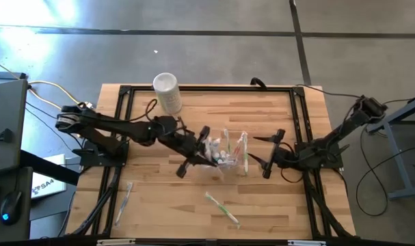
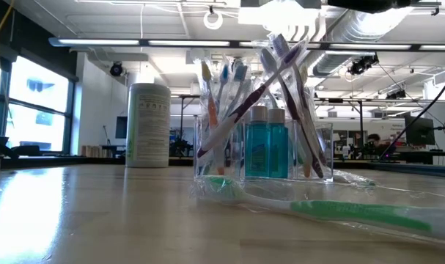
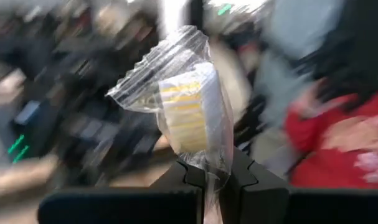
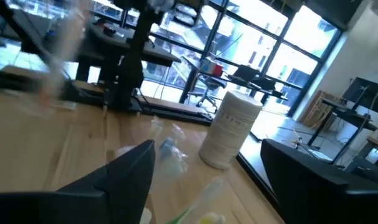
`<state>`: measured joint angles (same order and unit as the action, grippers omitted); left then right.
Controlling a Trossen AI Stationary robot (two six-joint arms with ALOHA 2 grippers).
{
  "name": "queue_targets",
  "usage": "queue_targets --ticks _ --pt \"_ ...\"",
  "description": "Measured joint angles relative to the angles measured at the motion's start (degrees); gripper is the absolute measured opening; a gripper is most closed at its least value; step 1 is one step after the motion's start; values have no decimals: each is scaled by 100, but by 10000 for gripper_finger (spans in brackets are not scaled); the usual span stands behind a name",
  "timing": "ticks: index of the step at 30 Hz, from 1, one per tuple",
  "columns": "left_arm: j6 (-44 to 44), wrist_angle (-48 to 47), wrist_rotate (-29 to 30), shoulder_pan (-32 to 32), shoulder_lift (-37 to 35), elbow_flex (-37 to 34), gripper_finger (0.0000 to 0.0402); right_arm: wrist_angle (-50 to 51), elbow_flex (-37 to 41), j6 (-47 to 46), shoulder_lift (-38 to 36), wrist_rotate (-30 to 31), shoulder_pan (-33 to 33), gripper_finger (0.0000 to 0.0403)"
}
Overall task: Pick & Place toothbrushing station
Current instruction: Put the orange toothbrush into the left section of the transparent organizer
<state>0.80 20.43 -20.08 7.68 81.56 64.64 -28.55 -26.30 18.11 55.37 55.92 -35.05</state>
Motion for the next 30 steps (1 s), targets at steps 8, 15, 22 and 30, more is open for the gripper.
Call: queue_targets --ticks 8,15,22,30 --pt "-43 -1212 1669 214 206 -15 6 148 0 -129 2 122 -148 295" --pt "-110 -1703 2339 214 154 -13 6 252 0 -179 2 121 -144 287" --pt "-415 -1939 2854 210 214 -296 6 604 0 -492 4 119 -144 286" --pt "-868 -1563 3053 210 201 -846 6 684 0 -648 4 118 -144 286"
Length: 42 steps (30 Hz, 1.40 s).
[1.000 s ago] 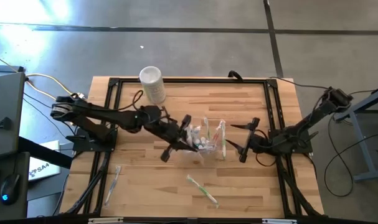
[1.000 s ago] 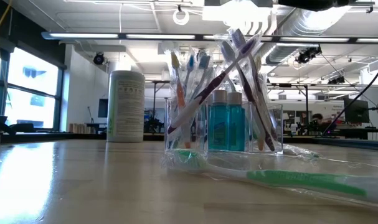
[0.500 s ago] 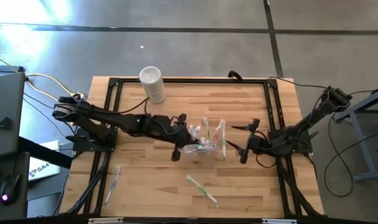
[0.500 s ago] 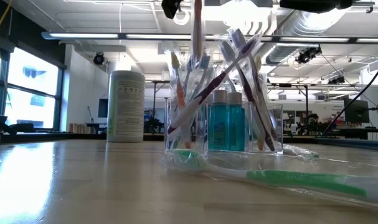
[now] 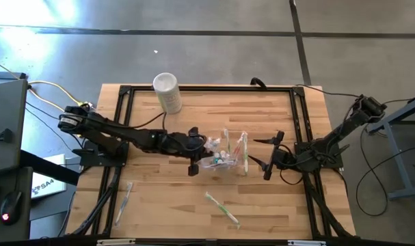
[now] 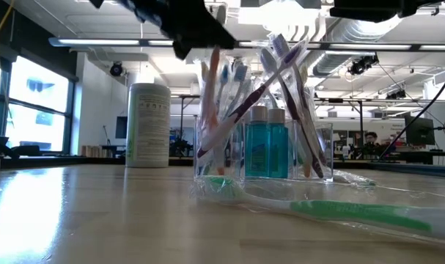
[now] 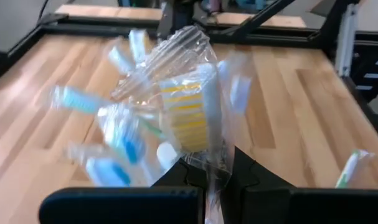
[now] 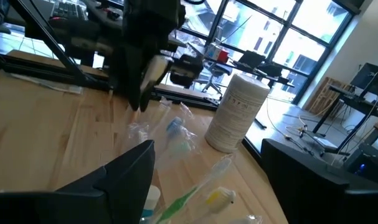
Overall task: Pick & Place toothbrushing station
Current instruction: Put the orange toothbrush into the left section of the transparent organizer
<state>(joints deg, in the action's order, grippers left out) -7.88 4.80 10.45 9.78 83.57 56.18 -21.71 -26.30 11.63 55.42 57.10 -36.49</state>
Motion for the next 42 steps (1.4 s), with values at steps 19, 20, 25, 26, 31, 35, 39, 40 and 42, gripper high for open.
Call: queue_targets --ticks 19,20,25,26,31,35,39,40,42 --pt "-312 665 56 -4 1 -933 10 61 0 -1 0 -1 0 286" --pt "-315 593 47 -4 1 -933 10 61 0 -1 0 -2 0 286" --pt "-288 469 -195 -2 1 -933 13 61 0 -1 0 -2 0 286" --pt "-280 477 -208 -2 2 -933 16 61 0 -1 0 -2 0 286" --pt "-5 606 -214 -2 7 -938 30 59 0 2 0 -3 8 286" --pt "193 615 -204 -2 7 -938 33 96 0 1 0 -4 105 286" --pt "208 616 -196 -2 7 -938 34 222 0 -157 0 -9 217 286" --pt "206 616 -194 -2 7 -938 34 242 0 -209 0 -15 227 286" --pt "206 616 -193 -2 7 -938 34 284 0 -271 0 -26 245 286"
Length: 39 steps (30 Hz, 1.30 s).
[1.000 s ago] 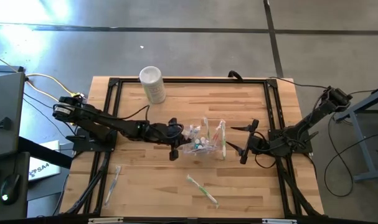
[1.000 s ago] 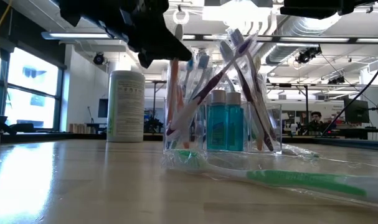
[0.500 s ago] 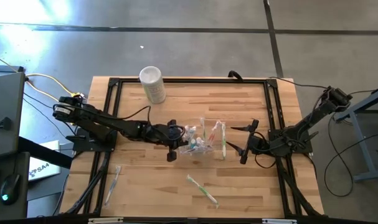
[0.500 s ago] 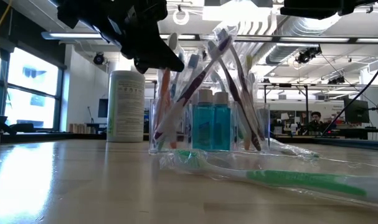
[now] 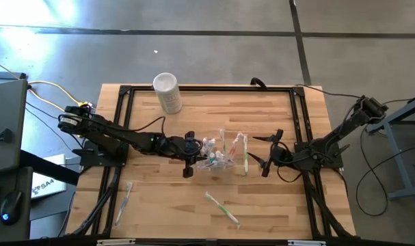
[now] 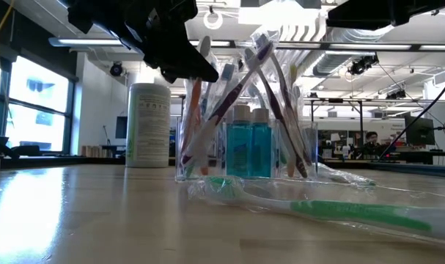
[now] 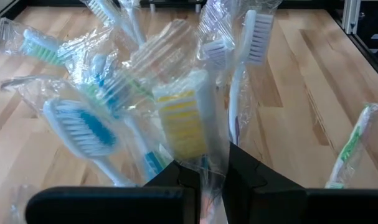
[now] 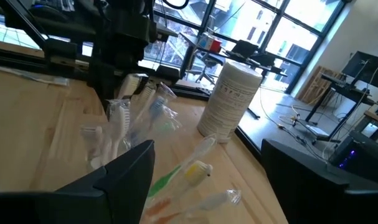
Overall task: Pick & Place toothbrushing station
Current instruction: Put the orange toothbrush into the left section of the transparent organizer
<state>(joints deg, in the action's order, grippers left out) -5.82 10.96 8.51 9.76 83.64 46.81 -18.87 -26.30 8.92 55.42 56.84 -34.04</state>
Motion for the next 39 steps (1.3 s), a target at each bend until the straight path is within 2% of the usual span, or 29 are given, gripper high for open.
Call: queue_targets --ticks 7,17,25,39 --pt "0 0 4 0 6 0 35 33 0 -18 0 -7 0 286" --pt "0 318 -10 0 463 0 35 35 0 -17 2 -5 0 286" --pt "388 623 -27 0 466 2 35 35 0 -14 2 0 0 286" --pt "514 601 -61 0 466 2 36 35 0 -14 2 0 0 286"
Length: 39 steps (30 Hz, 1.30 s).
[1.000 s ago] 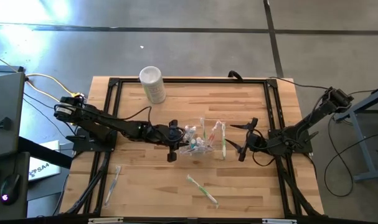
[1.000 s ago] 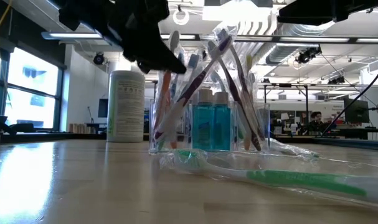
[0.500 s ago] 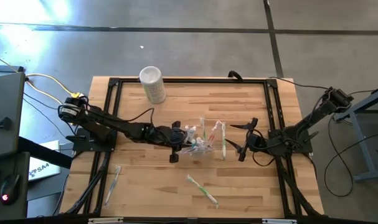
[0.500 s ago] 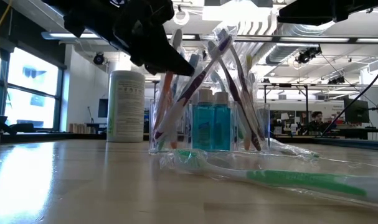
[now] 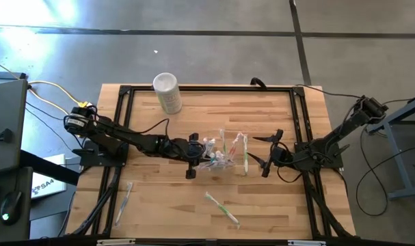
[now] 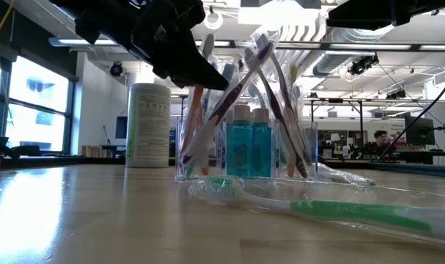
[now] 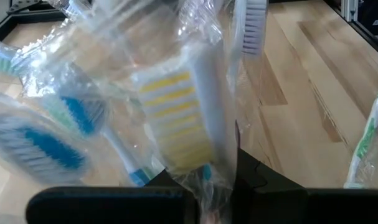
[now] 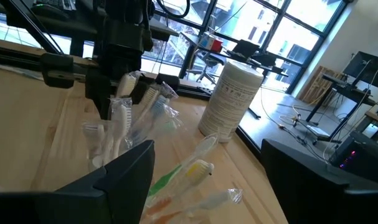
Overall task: Pick & Place toothbrushing station
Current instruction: Put the orange toothbrush into the left section of the transparent organizer
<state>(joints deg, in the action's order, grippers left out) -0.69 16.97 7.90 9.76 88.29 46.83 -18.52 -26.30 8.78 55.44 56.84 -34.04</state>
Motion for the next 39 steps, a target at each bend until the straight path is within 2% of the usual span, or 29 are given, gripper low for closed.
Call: queue_targets --ticks 19,24,32,35,39 --pt "31 -2 0 0 0 0 40 132 0 -121 0 2 -2 286" --pt "-63 -2 -401 -31 0 0 94 149 0 -146 0 0 -2 286" --pt "45 -3 -260 -39 0 0 216 157 0 -149 0 0 -2 286" --pt "377 -22 -246 -39 -32 0 236 162 0 -149 0 0 -2 286" --pt "340 -91 -232 -39 -201 63 243 182 0 -149 0 0 -2 286"
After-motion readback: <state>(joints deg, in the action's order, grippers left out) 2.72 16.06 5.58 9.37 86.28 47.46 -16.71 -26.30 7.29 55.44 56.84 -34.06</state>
